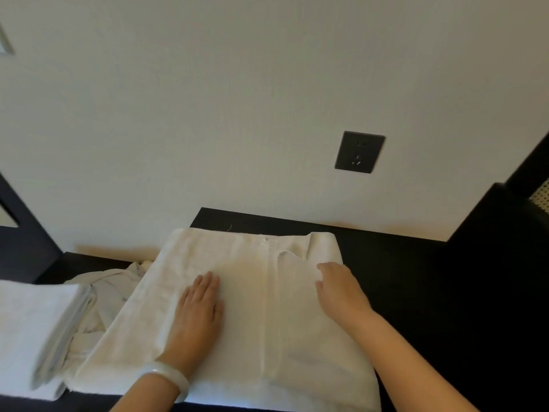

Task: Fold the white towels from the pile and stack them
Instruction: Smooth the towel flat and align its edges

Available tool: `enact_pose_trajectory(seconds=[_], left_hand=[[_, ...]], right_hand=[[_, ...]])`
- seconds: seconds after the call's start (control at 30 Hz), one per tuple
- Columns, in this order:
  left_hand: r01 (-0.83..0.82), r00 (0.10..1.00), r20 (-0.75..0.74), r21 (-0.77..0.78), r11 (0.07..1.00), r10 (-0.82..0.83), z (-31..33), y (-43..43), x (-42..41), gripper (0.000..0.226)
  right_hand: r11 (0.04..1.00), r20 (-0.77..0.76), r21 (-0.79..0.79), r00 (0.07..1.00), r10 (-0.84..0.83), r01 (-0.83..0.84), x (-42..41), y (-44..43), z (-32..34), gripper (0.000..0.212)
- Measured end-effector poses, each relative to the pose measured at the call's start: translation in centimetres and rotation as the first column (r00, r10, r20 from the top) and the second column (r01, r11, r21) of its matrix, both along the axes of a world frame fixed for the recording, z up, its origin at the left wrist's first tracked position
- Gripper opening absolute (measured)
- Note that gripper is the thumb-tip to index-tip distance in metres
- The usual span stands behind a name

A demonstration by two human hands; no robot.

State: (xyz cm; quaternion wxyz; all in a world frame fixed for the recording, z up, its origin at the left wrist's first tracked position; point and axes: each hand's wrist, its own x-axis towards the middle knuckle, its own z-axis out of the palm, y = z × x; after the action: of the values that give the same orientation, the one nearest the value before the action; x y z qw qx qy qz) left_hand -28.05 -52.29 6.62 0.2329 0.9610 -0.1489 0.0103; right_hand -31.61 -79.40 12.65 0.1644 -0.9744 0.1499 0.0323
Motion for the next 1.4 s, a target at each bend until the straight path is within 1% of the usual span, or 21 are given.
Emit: enact_pose_trajectory(seconds=[0.07, 0.1, 0.17, 0.33, 0.5, 0.6, 0.67, 0.73, 0.77, 0.83, 0.9, 0.93, 0.97, 1.0, 1.03, 1.1, 1.13, 1.2, 1.23, 1.3, 1.4], left_hand=[[0.047, 0.999, -0.002, 0.183, 0.982, -0.047, -0.4, 0.6, 0.8, 0.085], [0.058, 0.998, -0.007, 0.246, 0.968, -0.058, -0.6, 0.6, 1.1, 0.092], [0.063, 0.998, -0.003, 0.327, 0.943, -0.066, -0.9, 0.3, 1.5, 0.092], [0.081, 0.997, -0.023, 0.320, 0.944, -0.077, -1.4, -2.1, 0.8, 0.079], [0.165, 0.986, -0.044, 0.295, 0.941, -0.159, -1.3, -7.6, -0.2, 0.063], [0.178, 0.984, -0.051, 0.277, 0.944, -0.170, -0.8, -10.3, -0.3, 0.062], [0.179, 0.983, -0.090, 0.246, 0.953, -0.162, -0.4, -11.4, -0.4, 0.060], [0.221, 0.974, -0.084, 0.160, 0.962, -0.210, 0.1, -12.5, -1.0, 0.055], [0.254, 0.966, -0.060, 0.073, 0.964, -0.250, 0.4, -13.2, -1.5, 0.051], [0.326, 0.943, -0.028, -0.123, 0.937, -0.332, 1.2, -14.5, -2.6, 0.034], [0.336, 0.926, -0.098, -0.221, 0.916, -0.364, 1.9, -15.7, -3.5, 0.019], [0.310, 0.923, -0.157, -0.234, 0.921, -0.351, 2.1, -16.1, -3.8, 0.017], [0.274, 0.924, -0.208, -0.227, 0.934, -0.322, 2.3, -16.4, -4.0, 0.018], [0.239, 0.924, -0.253, -0.201, 0.950, -0.286, 2.4, -16.6, -4.0, 0.023], [0.212, 0.921, -0.296, -0.160, 0.964, -0.252, 2.4, -16.8, -4.1, 0.030], [0.198, 0.914, -0.351, -0.052, 0.979, -0.204, 2.7, -17.1, -4.4, 0.047], [0.196, 0.911, -0.367, -0.011, 0.981, -0.187, 2.8, -17.3, -4.6, 0.053], [0.171, 0.904, -0.398, 0.003, 0.985, -0.155, 3.1, -17.7, -4.8, 0.058], [0.150, 0.903, -0.406, -0.014, 0.989, -0.143, 3.3, -17.9, -4.9, 0.057], [0.117, 0.912, -0.389, -0.060, 0.991, -0.131, 3.6, -18.3, -5.3, 0.057], [0.075, 0.927, -0.355, -0.149, 0.986, -0.124, 4.1, -18.8, -6.0, 0.054]], right_hand=[[0.995, -0.057, -0.030, 0.994, 0.097, -0.099, -0.3, 0.0, -3.0, 0.055], [0.989, -0.051, -0.074, 0.991, 0.126, -0.130, -0.6, 0.0, -4.2, 0.058], [0.982, -0.017, -0.144, 0.993, 0.117, -0.118, -1.1, -0.5, -5.8, 0.058], [0.977, -0.002, -0.206, 0.998, 0.061, -0.060, -2.3, -2.7, -6.4, 0.056], [0.961, -0.024, -0.271, 0.998, -0.066, 0.057, -4.8, -7.5, -6.0, 0.056], [0.942, -0.050, -0.322, 0.992, -0.114, 0.092, -5.3, -9.0, -4.9, 0.056], [0.939, -0.022, -0.330, 0.994, -0.107, 0.094, -4.2, -8.8, -3.8, 0.052], [0.958, 0.013, -0.280, 0.998, -0.058, 0.059, -2.1, -8.1, -2.8, 0.045], [0.971, 0.017, -0.238, 1.000, -0.018, 0.021, -0.8, -7.7, -2.4, 0.047], [0.986, -0.045, -0.126, 0.994, 0.102, -0.107, 1.9, -6.9, -1.9, 0.054], [0.972, -0.109, 0.073, 0.967, 0.230, -0.223, 4.0, -6.4, -1.6, 0.056], [0.952, -0.100, 0.209, 0.963, 0.250, -0.225, 4.5, -6.3, -1.5, 0.055], [0.927, -0.057, 0.331, 0.976, 0.209, -0.179, 4.8, -6.5, -1.4, 0.052], [0.907, -0.003, 0.407, 0.993, 0.119, -0.108, 4.8, -6.9, -1.3, 0.046], [0.901, 0.050, 0.432, 0.999, 0.008, -0.029, 4.8, -7.2, -1.3, 0.037], [0.950, 0.087, 0.290, 0.986, -0.143, 0.112, 5.0, -7.5, -1.7, 0.017], [0.969, 0.042, 0.193, 0.985, -0.165, 0.154, 5.1, -7.2, -1.9, 0.022], [0.989, -0.091, -0.007, 0.984, -0.150, 0.150, 5.2, -6.2, -2.2, 0.055], [0.987, -0.115, -0.103, 0.984, -0.138, 0.127, 5.3, -5.7, -2.3, 0.065], [0.962, -0.095, -0.248, 0.985, -0.143, 0.116, 5.7, -4.8, -2.6, 0.067], [0.925, -0.030, -0.338, 0.980, -0.197, 0.176, 6.5, -4.0, -3.0, 0.064]])
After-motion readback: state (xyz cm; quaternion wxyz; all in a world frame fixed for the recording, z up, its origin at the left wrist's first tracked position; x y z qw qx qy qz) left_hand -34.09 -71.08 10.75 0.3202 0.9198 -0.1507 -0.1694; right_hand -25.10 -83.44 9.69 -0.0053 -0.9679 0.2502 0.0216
